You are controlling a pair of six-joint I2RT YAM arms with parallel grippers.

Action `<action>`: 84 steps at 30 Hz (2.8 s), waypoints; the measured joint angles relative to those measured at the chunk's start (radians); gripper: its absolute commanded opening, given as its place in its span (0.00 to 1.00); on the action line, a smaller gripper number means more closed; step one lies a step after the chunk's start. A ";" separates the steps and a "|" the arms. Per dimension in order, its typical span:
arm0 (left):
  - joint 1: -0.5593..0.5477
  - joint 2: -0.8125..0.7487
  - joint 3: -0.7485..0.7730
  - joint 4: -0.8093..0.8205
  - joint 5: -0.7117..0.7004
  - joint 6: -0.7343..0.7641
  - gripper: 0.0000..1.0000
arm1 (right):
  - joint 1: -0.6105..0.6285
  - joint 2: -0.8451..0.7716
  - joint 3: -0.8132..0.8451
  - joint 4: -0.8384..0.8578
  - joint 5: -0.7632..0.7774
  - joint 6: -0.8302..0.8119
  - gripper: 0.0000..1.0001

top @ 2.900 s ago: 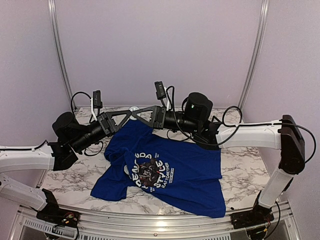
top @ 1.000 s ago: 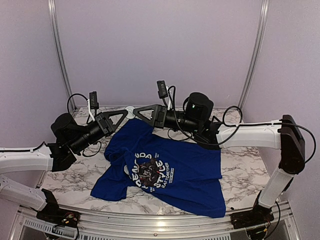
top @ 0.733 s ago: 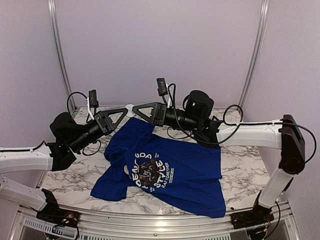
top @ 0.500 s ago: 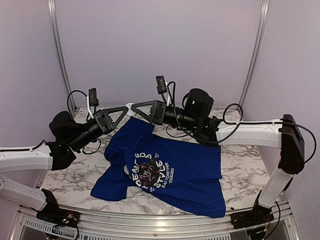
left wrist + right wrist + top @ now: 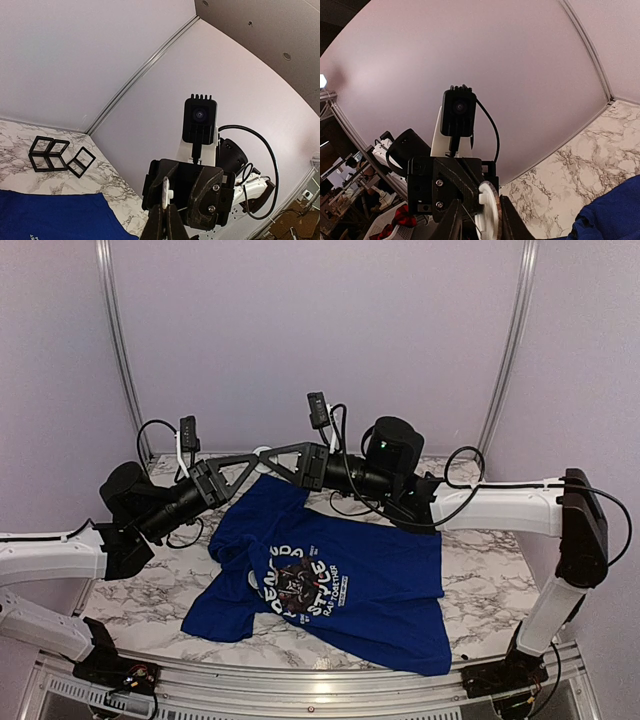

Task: Remove the brooch from the garment
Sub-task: Close the brooch securely.

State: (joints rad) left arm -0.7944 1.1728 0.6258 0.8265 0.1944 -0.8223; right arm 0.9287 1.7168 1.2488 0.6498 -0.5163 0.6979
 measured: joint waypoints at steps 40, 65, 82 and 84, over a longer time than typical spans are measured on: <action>-0.059 0.005 0.013 0.000 -0.066 0.031 0.00 | 0.021 -0.057 -0.055 0.006 0.121 -0.017 0.05; -0.121 0.036 0.027 0.006 -0.187 0.000 0.00 | 0.048 -0.102 -0.124 0.027 0.256 -0.031 0.18; -0.122 0.032 0.034 -0.008 -0.216 0.040 0.00 | 0.032 -0.148 -0.169 0.055 0.195 -0.054 0.48; -0.122 0.028 0.034 -0.008 -0.212 0.049 0.00 | 0.032 -0.148 -0.169 0.051 0.182 -0.054 0.43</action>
State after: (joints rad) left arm -0.9165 1.2007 0.6594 0.8188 -0.0177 -0.7734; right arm 0.9607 1.5684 1.0801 0.7010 -0.3340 0.6437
